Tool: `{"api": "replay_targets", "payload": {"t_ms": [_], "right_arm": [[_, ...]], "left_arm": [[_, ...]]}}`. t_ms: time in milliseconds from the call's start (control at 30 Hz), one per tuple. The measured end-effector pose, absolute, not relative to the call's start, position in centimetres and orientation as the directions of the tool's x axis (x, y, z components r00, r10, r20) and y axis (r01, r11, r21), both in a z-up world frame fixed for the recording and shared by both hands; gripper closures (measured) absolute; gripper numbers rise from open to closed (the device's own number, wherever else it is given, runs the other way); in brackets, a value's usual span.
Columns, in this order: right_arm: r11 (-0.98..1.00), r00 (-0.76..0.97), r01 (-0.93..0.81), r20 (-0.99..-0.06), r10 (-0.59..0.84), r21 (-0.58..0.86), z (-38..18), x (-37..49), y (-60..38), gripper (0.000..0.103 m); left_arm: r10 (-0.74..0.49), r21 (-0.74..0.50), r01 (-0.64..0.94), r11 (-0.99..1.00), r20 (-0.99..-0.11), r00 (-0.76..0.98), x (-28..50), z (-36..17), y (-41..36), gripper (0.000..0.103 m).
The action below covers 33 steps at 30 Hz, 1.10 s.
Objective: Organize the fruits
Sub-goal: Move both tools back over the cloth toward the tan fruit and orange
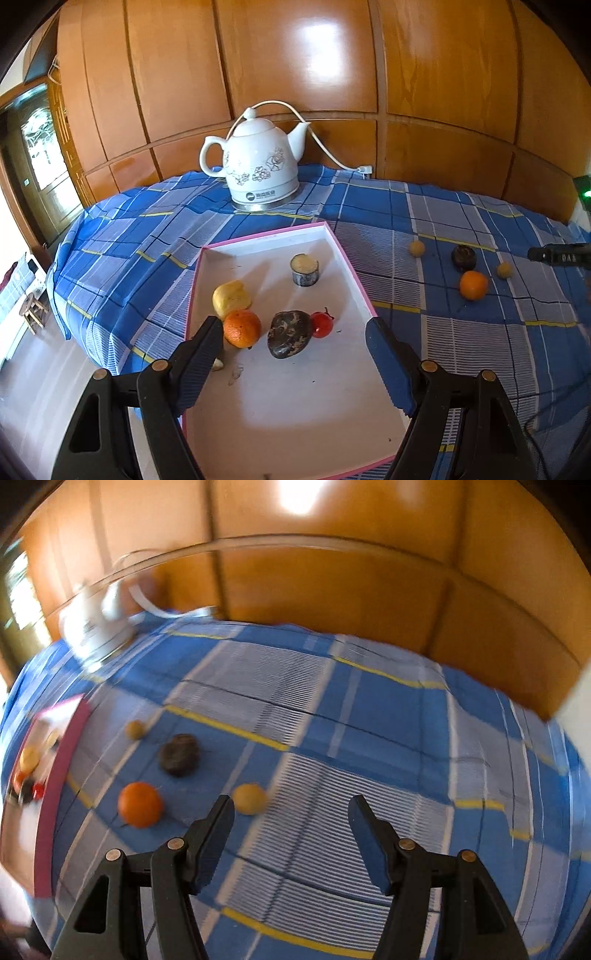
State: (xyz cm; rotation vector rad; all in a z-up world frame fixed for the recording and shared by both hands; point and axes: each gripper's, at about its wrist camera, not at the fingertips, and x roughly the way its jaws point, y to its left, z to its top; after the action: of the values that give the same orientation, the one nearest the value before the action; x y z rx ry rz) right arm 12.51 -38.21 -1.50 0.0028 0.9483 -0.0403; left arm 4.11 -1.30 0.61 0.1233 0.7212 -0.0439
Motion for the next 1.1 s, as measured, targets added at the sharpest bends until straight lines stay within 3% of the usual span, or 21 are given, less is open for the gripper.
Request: {"api": "replay_targets", "payload": {"t_ms": [300,500,800,1100], "right_arm": [[0.989,0.576,0.134,-0.817,-0.023,0.067,-1.1,12.6,-40.5,0.038],[0.99,0.563,0.122,-0.826,-0.016,0.064,-1.3,12.8,-40.1,0.038],[0.987,0.559,0.135,-0.829,0.001,0.092,-1.1,12.9,-40.4,0.038],[0.986,0.566,0.127,-0.824,0.018,0.109,-0.8,13.0,-40.2,0.038]], "left_arm": [[-0.071,0.077,0.166,0.983,-0.678,0.732,6.2,0.9,-4.2,0.025],[-0.147,0.05,0.252,0.966,-0.698,0.701,8.4,1.2,-7.3,0.036],[-0.25,-0.037,0.35,0.936,-0.769,0.588,12.7,-0.2,-11.2,0.067],[-0.277,-0.116,0.334,0.936,-0.828,0.488,19.1,-3.3,-14.1,0.068]]}}
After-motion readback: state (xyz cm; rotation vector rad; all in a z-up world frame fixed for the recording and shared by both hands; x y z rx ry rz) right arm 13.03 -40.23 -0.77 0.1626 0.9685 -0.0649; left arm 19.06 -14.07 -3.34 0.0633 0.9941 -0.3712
